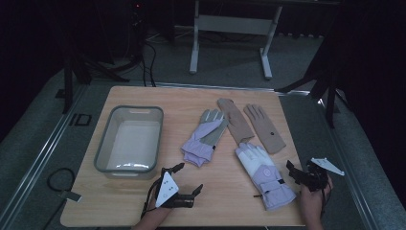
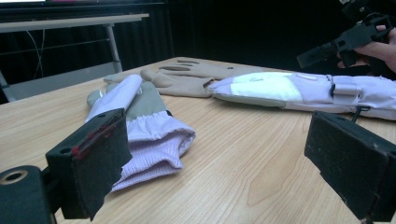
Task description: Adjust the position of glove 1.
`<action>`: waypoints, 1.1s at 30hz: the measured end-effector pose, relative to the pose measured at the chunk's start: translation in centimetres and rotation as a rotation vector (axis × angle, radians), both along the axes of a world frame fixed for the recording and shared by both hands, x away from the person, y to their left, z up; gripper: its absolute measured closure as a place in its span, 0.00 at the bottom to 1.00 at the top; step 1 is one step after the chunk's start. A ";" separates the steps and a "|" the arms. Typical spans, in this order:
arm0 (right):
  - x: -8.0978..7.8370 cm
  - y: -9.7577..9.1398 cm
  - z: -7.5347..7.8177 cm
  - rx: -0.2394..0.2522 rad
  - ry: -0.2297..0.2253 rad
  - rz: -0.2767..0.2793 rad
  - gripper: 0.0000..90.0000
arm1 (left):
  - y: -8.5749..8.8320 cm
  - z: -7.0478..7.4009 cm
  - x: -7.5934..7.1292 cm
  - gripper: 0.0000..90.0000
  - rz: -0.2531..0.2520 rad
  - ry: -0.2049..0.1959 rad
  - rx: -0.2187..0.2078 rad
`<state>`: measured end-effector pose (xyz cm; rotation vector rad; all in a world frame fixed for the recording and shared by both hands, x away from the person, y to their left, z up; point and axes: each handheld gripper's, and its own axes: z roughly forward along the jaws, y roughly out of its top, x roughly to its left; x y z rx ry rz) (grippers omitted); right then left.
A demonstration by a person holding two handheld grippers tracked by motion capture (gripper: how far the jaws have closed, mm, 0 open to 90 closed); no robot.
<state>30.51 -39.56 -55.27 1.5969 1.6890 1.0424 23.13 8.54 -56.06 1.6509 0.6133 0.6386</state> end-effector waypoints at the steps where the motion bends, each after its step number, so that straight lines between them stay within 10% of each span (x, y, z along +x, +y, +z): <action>1: 0.0 -0.1 0.0 0.005 -0.003 -0.002 0.15 | 0.0 0.0 0.0 0.07 0.000 -0.001 0.000; 11: 0.0 -0.3 0.4 0.047 0.054 0.011 0.16 | -0.1 0.0 -0.1 0.07 -0.019 -0.005 -0.005; 33: 1.6 5.3 15.0 0.058 -0.084 0.152 0.11 | 0.0 0.0 0.0 0.07 -0.026 0.026 -0.031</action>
